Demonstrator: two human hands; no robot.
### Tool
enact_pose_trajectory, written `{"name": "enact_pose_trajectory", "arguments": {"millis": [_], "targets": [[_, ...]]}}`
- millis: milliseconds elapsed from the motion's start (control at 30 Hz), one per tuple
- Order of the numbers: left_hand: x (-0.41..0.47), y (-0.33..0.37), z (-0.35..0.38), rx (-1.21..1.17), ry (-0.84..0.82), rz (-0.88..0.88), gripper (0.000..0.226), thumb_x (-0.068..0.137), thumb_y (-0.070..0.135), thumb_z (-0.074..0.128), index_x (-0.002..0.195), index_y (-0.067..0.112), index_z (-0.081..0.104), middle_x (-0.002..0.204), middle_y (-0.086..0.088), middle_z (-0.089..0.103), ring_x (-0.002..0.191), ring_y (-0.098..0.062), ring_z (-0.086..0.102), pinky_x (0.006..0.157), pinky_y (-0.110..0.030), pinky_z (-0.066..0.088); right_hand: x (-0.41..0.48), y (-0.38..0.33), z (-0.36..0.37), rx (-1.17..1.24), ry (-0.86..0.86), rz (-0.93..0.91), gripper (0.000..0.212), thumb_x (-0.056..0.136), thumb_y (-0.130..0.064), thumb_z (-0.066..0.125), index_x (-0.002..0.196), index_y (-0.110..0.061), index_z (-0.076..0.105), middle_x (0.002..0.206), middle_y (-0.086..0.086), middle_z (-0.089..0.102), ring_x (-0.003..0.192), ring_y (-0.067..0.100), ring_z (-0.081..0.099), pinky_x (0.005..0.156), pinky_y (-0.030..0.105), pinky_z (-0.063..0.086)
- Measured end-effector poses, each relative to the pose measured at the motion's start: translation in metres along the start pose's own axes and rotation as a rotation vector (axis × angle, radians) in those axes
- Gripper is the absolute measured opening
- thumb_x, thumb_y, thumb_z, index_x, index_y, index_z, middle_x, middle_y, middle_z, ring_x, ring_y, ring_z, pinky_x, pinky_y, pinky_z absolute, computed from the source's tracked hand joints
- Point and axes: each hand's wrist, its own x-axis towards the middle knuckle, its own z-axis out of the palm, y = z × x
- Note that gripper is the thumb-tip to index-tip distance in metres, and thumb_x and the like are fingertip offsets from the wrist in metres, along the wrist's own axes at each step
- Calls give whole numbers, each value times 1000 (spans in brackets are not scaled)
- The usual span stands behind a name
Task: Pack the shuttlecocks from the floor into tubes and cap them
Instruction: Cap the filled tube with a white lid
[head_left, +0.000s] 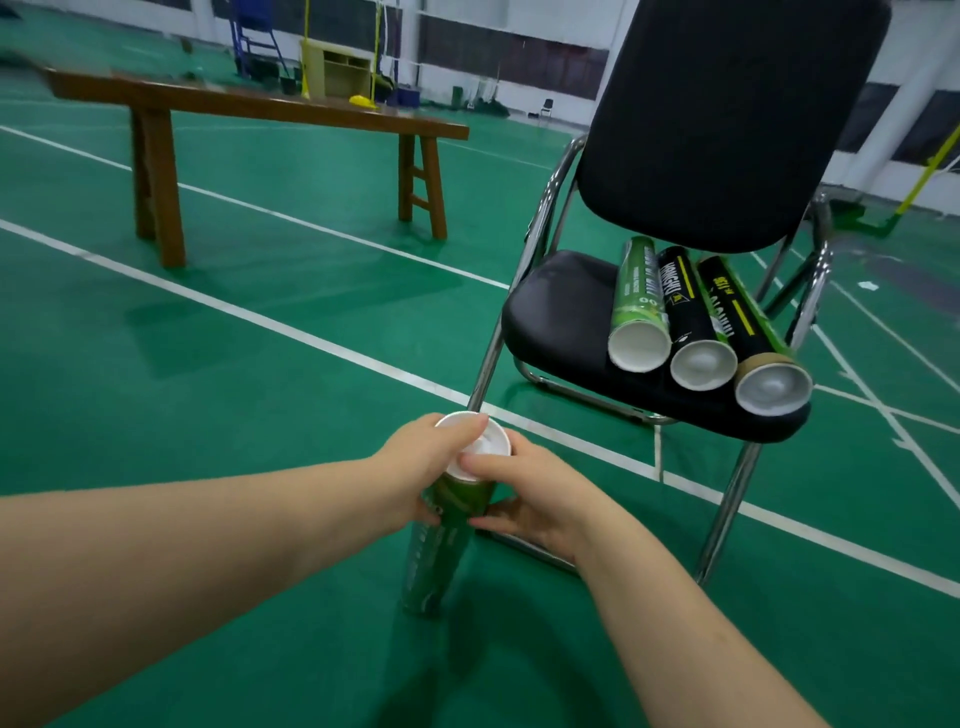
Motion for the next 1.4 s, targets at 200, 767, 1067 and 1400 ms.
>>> {"name": "enact_pose_trajectory", "arguments": {"millis": [200,767,1067,1400], "targets": [[-33,25,-18,190,265,349,20,81,26,63,99,18,60,93,-6,64,77,-22,57,54,-27,39,-11,-28,30,-77,-2,-300,50,69,-15,74,112,-25,50,100,-3,63,86,12,62,67,27,53],[-8,112,22,399,184,1066,43,69,23,76,102,36,52,116,23,49,104,4,49,84,0,32,-36,-106,-27,-533,535,-893,60,67,-16,78,107,-36,38,118,-9,56,98,9,59,71,8,42],[67,64,69,473,55,972,36,53,47,54,87,39,45,121,17,50,109,-1,50,82,1,31,-3,-48,-78,-993,685,-653,60,79,-25,65,132,-18,38,149,10,33,132,25,40,89,29,39],[134,72,69,686,-43,1006,49,58,49,51,100,23,48,127,14,44,115,2,42,90,-9,30,59,-34,-94,-1391,1137,-687,67,38,-27,84,95,-11,51,96,7,69,91,26,65,98,51,22]]}}
